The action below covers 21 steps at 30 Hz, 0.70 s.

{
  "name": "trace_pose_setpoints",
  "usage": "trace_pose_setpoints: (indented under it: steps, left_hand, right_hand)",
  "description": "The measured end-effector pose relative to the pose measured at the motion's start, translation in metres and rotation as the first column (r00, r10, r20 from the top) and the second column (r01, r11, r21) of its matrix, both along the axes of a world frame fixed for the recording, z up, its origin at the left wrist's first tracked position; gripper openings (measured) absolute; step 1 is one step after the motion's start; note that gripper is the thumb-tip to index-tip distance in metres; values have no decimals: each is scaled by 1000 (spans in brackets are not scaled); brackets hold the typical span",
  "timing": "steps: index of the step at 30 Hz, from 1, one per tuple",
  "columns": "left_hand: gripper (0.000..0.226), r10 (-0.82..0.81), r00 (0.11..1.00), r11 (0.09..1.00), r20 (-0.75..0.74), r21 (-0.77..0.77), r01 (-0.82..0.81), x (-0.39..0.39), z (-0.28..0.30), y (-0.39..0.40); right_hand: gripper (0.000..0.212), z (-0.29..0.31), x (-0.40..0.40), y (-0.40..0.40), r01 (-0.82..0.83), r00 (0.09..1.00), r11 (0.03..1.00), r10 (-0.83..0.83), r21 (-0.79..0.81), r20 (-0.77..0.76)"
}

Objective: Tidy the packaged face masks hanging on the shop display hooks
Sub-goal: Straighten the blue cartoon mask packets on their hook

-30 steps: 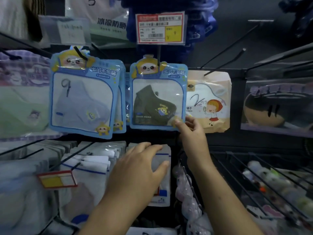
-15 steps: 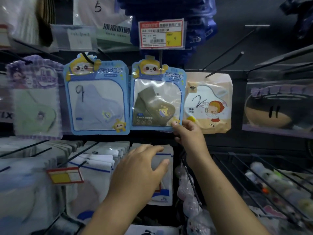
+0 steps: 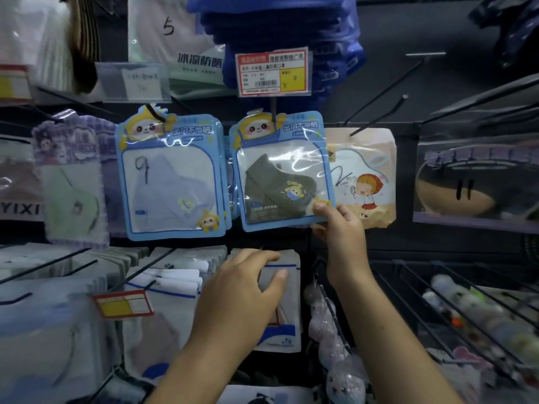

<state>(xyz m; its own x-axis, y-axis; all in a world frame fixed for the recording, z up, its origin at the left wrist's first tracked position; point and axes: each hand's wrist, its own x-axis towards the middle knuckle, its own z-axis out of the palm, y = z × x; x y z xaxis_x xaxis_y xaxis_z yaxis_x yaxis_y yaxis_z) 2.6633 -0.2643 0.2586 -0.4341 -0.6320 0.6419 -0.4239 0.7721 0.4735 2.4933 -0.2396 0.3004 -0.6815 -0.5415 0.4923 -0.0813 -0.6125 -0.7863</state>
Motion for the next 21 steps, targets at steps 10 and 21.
trace_pose_setpoints:
  steps: [10, 21]
  left_hand:
    - [34, -150, 755, 877, -639, 267, 400, 7, 18, 6]
    - [43, -352, 468, 491, -811, 265, 830, 37, 92, 18]
  right_hand:
    - [10, 25, 23, 51, -109, 991, 983, 119, -146, 64]
    - [22, 34, 77, 91, -86, 993, 974, 67, -211, -93]
